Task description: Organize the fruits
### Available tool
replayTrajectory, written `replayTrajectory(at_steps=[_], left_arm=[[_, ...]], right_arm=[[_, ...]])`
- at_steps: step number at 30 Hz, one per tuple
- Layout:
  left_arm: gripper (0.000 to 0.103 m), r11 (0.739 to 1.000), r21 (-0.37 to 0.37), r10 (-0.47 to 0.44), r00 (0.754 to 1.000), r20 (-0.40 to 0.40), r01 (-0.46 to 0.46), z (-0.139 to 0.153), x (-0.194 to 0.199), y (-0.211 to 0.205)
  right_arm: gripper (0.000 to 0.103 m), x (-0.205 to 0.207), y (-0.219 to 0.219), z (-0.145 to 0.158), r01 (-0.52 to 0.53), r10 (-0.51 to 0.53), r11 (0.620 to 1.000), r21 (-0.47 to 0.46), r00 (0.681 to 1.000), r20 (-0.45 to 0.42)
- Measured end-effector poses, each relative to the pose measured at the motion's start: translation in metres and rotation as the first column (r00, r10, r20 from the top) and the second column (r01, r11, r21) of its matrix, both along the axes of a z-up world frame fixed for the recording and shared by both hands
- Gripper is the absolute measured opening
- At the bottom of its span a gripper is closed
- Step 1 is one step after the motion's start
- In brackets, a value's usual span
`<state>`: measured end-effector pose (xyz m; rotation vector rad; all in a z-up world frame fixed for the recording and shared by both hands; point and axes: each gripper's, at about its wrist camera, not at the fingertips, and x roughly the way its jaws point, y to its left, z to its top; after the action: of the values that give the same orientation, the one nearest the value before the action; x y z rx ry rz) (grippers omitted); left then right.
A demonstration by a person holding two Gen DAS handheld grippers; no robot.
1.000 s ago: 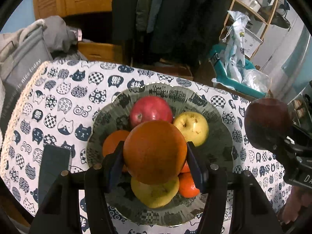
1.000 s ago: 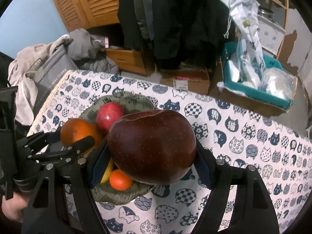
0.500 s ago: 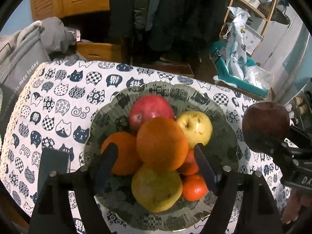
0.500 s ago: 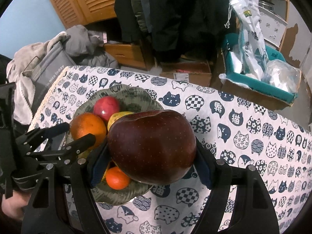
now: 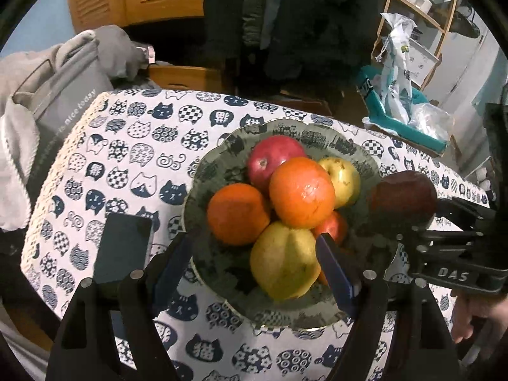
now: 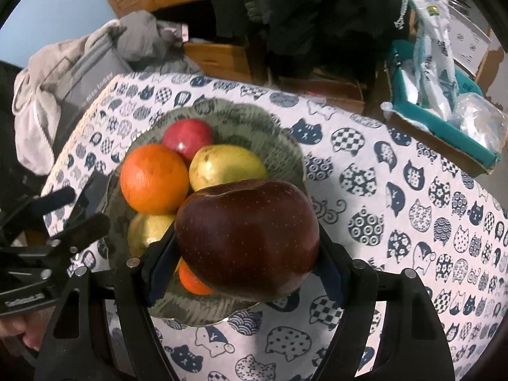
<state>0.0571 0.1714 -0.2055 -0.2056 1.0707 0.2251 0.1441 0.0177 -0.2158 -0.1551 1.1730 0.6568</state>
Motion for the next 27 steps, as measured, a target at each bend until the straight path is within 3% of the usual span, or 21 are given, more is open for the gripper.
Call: replayTrajectory(at_steps=[9, 11, 14, 24, 27], left_arm=[[0.082, 1.000, 0.019, 0.021, 1.000, -0.023, -0.021, 0.000, -0.008, 0.007], [0.081, 1.000, 0.012, 0.025, 0.999, -0.020, -0.025, 0.002, -0.010, 0.009], [0.081, 0.999, 0.011, 0.031, 0.999, -0.017, -0.031, 0.005, -0.012, 0.010], [0.082, 1.000, 0.003, 0.020, 0.998, 0.059, -0.020, 0.039, -0.023, 0.002], [0.088, 1.000, 0.017, 0.016, 0.995, 0.100, -0.018, 0.055, -0.028, -0.001]], right_arm=[[0.078, -0.006, 0.016, -0.014, -0.049, 0.048, 0.997, -0.057, 0.999, -0.023], [0.083, -0.006, 0.016, -0.012, -0.039, 0.039, 0.998, -0.045, 0.999, -0.008], [0.086, -0.004, 0.014, 0.000, -0.028, 0.028, 1.000, 0.002, 1.000, 0.014], [0.086, -0.007, 0.002, 0.059, 0.030, -0.034, 0.999, 0.028, 0.987, 0.155], [0.086, -0.010, -0.005, 0.078, 0.040, -0.044, 0.999, 0.024, 0.982, 0.182]])
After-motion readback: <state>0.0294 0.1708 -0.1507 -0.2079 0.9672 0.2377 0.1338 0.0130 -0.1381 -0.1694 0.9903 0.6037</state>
